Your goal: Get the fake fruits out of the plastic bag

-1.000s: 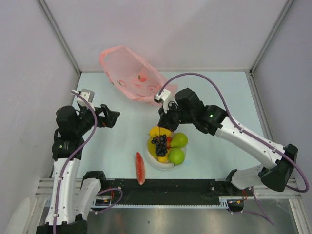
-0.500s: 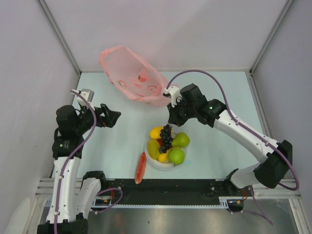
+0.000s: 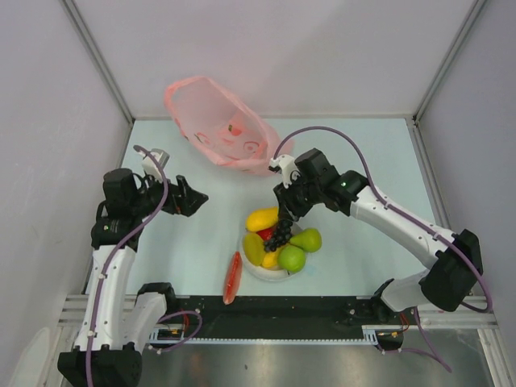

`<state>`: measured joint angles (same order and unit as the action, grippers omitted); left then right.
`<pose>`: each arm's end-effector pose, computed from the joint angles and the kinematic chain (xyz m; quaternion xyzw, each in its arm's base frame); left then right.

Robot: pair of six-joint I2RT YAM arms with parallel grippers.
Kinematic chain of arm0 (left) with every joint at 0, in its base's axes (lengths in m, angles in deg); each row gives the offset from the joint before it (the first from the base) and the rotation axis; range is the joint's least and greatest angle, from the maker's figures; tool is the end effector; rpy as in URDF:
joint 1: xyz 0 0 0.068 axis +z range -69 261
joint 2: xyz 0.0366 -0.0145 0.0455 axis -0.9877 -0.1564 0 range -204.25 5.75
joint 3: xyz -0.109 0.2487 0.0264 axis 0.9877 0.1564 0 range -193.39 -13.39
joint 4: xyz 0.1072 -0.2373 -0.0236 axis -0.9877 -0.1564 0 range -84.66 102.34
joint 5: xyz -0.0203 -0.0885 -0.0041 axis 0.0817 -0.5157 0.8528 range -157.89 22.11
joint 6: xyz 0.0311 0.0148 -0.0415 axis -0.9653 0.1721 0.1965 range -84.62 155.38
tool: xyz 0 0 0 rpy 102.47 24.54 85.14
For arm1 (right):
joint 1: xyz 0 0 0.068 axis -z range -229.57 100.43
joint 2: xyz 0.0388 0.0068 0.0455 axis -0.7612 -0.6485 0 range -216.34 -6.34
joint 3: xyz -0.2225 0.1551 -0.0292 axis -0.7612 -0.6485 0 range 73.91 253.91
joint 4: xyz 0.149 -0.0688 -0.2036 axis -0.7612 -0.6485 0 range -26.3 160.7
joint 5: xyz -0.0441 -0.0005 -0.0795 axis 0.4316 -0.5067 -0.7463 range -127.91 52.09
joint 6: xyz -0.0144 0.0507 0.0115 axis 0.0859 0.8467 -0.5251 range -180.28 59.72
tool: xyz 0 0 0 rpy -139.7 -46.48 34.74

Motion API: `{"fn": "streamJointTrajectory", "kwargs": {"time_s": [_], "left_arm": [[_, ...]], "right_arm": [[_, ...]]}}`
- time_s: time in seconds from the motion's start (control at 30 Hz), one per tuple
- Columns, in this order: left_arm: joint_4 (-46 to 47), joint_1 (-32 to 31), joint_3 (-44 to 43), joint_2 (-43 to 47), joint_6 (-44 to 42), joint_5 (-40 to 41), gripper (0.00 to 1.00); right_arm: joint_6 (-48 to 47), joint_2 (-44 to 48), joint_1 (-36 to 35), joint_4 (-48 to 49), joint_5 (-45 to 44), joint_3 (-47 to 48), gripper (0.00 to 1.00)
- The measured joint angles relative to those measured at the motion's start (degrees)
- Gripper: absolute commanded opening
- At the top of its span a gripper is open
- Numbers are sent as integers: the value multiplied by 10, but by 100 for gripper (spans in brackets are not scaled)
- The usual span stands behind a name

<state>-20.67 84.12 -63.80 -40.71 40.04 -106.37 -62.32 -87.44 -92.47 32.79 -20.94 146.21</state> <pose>0.1685 -0.0130 0.3321 0.1114 0.8232 -0.2904 0.4749 0.2160 0.2150 0.3175 -0.4016 0.8287 0.2559 0.2940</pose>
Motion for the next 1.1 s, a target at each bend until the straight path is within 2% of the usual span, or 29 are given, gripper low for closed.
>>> {"fn": "streamJointTrajectory", "kwargs": {"time_s": [0.33,0.67,0.73,0.8,0.93,1.1], "left_arm": [[50,0,1,-5,16,-1,100],[53,0,1,-2,16,4,100],[53,0,1,-2,14,7,100],[53,0,1,-2,13,11,100],[52,2,0,-1,13,24,100],[50,12,-3,-1,14,43,100]], "right_arm": [[-12,25,-2,-4,-2,-16,45],[-107,84,-22,-65,-17,-52,47],[-120,100,-31,-83,-22,-56,51],[-140,123,-48,-92,-30,-63,55],[-193,161,-156,-80,-35,-68,58],[-276,114,-269,-25,-38,-68,58]]}}
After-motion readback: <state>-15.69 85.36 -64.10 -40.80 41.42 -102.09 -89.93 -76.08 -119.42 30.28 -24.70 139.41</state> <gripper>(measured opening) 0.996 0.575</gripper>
